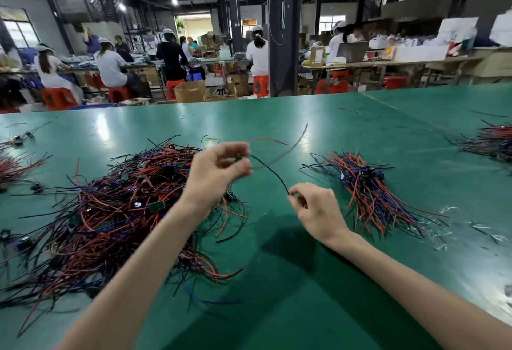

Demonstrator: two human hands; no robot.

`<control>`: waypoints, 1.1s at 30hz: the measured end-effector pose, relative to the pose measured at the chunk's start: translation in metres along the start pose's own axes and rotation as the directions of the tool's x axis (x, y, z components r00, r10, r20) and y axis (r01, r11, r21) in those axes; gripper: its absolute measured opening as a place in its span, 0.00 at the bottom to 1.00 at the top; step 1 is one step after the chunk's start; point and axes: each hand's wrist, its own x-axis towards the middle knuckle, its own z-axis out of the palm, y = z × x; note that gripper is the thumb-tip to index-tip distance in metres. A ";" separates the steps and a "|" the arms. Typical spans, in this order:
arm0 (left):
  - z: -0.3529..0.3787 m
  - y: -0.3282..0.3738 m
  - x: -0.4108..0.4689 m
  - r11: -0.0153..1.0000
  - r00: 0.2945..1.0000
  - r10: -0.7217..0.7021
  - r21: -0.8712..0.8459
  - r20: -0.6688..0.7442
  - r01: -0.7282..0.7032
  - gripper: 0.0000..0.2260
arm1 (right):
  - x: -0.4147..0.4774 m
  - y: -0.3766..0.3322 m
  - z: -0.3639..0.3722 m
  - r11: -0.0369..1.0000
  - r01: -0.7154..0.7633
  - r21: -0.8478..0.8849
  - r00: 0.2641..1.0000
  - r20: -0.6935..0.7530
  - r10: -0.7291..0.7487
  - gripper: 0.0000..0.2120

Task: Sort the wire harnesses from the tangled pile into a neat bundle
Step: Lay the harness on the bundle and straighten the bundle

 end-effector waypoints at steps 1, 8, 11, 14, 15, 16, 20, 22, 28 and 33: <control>0.010 -0.011 -0.003 0.997 0.999 -0.040 -0.069 0.004 0.041 0.14 | 0.001 -0.002 -0.002 0.976 -0.063 0.211 0.998 0.027 0.059 0.04; 0.034 -0.058 -0.023 0.933 0.973 -0.227 -0.274 0.051 0.232 0.12 | 0.005 -0.014 -0.017 0.332 -0.522 0.785 0.848 0.438 0.297 0.10; 0.035 -0.063 -0.028 0.898 0.958 -0.271 -0.333 0.095 0.287 0.12 | 0.007 -0.012 -0.026 0.100 -0.564 0.820 0.809 0.525 0.266 0.14; 0.039 -0.062 -0.033 0.838 0.941 -0.306 -0.430 0.141 0.337 0.13 | 0.006 -0.011 -0.031 -0.037 -0.569 0.822 0.800 0.563 0.207 0.17; 0.041 -0.062 -0.034 0.819 0.936 -0.318 -0.452 0.153 0.352 0.13 | 0.005 -0.012 -0.032 -0.059 -0.569 0.820 0.799 0.569 0.193 0.17; 0.043 -0.061 -0.035 0.803 0.930 -0.330 -0.469 0.162 0.367 0.12 | 0.004 -0.012 -0.032 -0.069 -0.570 0.819 0.799 0.572 0.187 0.17; 0.047 -0.060 -0.039 0.763 0.904 -0.376 -0.486 0.204 0.427 0.10 | 0.002 -0.013 -0.027 0.055 -0.568 0.821 0.812 0.548 0.201 0.10; 0.046 -0.060 -0.040 0.766 0.892 -0.397 -0.457 0.217 0.452 0.09 | 0.000 -0.014 -0.025 0.161 -0.560 0.813 0.824 0.526 0.208 0.09; 0.044 -0.060 -0.043 0.730 0.870 -0.424 -0.474 0.252 0.493 0.10 | -0.004 -0.018 -0.018 0.331 -0.561 0.759 0.826 0.543 0.154 0.08; 0.044 -0.058 -0.042 0.708 0.832 -0.464 -0.438 0.303 0.554 0.11 | -0.007 -0.018 -0.016 0.397 -0.487 0.778 0.871 0.464 0.160 0.04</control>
